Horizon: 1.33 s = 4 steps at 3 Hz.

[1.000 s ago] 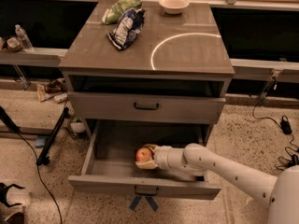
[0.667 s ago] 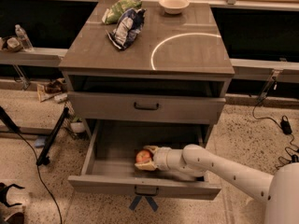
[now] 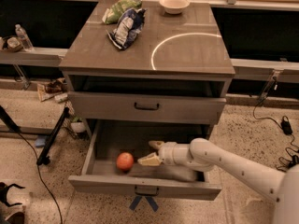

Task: Place apple into middle drawer

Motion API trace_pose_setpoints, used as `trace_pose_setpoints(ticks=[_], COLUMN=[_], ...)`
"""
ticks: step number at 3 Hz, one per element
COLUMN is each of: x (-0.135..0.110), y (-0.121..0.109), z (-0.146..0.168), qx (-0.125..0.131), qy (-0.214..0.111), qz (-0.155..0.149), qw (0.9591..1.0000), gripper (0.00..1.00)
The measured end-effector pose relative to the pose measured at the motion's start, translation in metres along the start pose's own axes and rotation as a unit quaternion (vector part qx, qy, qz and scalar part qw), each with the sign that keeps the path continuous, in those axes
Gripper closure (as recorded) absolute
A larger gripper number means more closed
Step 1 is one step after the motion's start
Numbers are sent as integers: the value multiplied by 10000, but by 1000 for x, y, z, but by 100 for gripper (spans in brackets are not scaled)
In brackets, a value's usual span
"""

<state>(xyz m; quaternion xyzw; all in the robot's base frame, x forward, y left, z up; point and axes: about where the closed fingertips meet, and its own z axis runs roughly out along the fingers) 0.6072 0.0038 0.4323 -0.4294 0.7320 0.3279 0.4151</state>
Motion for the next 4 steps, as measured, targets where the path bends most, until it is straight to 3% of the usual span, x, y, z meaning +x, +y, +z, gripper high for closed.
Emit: trace_pose_setpoints(ticks=[1, 2, 3, 4], x=[-22, -53, -89, -98], y=[-9, 9, 33, 32], z=[-52, -142, -210, -226], qx=[444, 1148, 1616, 1760], qy=[7, 100, 17, 24], qz=[405, 990, 1188, 1113], qw=[9982, 9884, 9797, 9781], gripper=[56, 87, 100, 84])
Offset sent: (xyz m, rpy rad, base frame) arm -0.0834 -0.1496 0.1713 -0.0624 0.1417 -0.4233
